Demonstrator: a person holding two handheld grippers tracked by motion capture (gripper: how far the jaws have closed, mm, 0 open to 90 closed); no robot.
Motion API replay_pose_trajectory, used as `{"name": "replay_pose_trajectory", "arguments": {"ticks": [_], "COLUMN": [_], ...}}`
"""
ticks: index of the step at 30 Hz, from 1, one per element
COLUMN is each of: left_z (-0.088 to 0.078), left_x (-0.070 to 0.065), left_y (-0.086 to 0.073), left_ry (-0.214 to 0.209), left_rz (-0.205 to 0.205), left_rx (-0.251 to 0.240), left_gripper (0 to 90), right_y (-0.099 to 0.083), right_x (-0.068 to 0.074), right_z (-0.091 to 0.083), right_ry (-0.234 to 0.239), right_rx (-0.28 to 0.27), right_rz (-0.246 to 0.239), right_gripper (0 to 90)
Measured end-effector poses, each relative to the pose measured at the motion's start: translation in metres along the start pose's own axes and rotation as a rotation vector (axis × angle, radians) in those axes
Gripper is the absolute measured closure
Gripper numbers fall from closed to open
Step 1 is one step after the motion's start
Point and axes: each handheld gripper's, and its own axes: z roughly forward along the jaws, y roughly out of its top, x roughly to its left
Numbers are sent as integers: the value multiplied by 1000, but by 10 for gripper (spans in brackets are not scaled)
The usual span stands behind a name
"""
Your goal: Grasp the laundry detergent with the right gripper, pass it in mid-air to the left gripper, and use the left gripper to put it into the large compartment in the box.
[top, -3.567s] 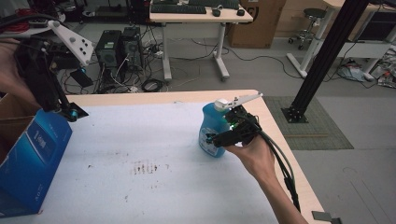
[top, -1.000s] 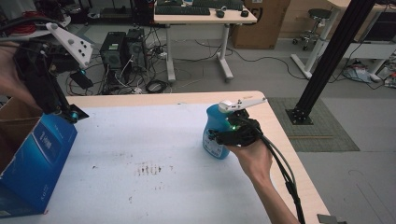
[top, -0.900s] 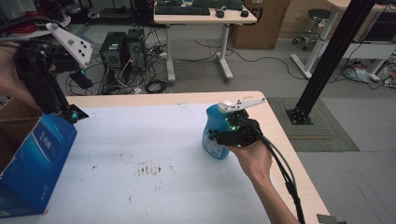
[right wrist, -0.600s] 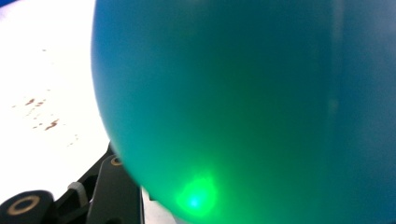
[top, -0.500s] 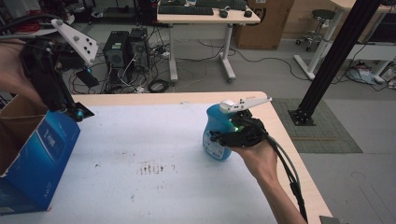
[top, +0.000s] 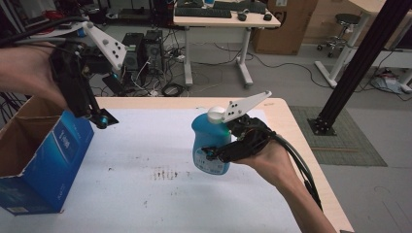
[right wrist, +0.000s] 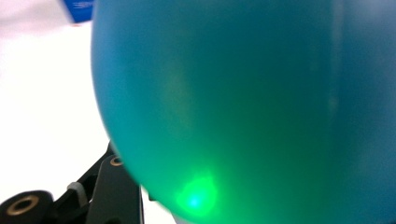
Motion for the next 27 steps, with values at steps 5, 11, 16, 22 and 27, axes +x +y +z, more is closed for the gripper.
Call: {"name": "replay_pose_trajectory", "arguments": {"ticks": [5, 11, 16, 22, 27], "left_z": [5, 18, 31, 43, 62], "left_x": [-7, -19, -25, -28, -32], "left_y": [6, 18, 24, 30, 37], "left_ry": [-39, -66, -84, -82, -97], "left_rz": [-5, 2, 1, -2, -9], "left_rx": [-14, 0, -14, -12, -26], "left_gripper": [139, 139, 139, 139, 139], "right_y": [14, 25, 32, 33, 32], "right_x": [10, 17, 22, 23, 25], "right_z": [22, 44, 56, 63, 69], "right_ry": [133, 221, 262, 284, 294], "right_rx": [-8, -9, -28, -33, -25], "right_rz": [-109, -169, -195, -202, -212], "right_gripper": [463, 462, 461, 461, 460]}}
